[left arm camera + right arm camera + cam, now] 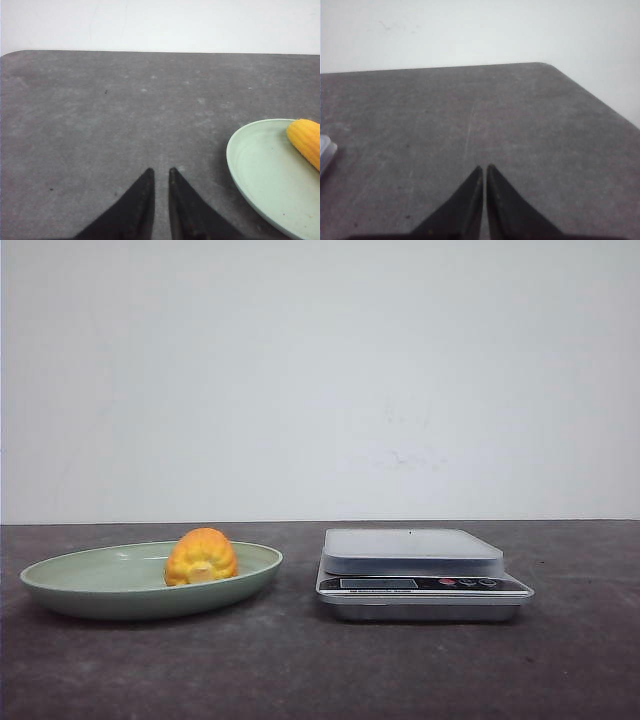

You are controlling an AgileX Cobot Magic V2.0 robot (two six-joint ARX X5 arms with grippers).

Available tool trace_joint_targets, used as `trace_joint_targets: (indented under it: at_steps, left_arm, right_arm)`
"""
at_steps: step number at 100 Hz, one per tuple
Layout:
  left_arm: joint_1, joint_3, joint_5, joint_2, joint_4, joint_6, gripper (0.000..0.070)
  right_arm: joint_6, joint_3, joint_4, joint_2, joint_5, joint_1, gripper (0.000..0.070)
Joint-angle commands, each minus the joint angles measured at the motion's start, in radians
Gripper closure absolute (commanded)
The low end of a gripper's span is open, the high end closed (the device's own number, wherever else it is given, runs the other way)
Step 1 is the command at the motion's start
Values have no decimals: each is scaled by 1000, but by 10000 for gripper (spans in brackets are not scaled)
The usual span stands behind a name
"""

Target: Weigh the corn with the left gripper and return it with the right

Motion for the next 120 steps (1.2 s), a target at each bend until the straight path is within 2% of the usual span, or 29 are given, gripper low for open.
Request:
trace_joint_targets:
  at_steps: [1,24,41,120]
  left_arm:
    - [2,-17,2,-2,-5,0,697]
    - [2,-17,1,-2,-5,0,697]
    - [2,-17,2,-2,-5,0,697]
    - [2,-17,2,-2,-5,0,697]
  right_arm:
    - [-5,-4,7,-3,-5,0,693]
    - [-17,-4,-62,-3,-21,0,693]
    - [-4,-4,-56,-3,-55,0,693]
    - [-4,-4,-35,-3,-51,0,693]
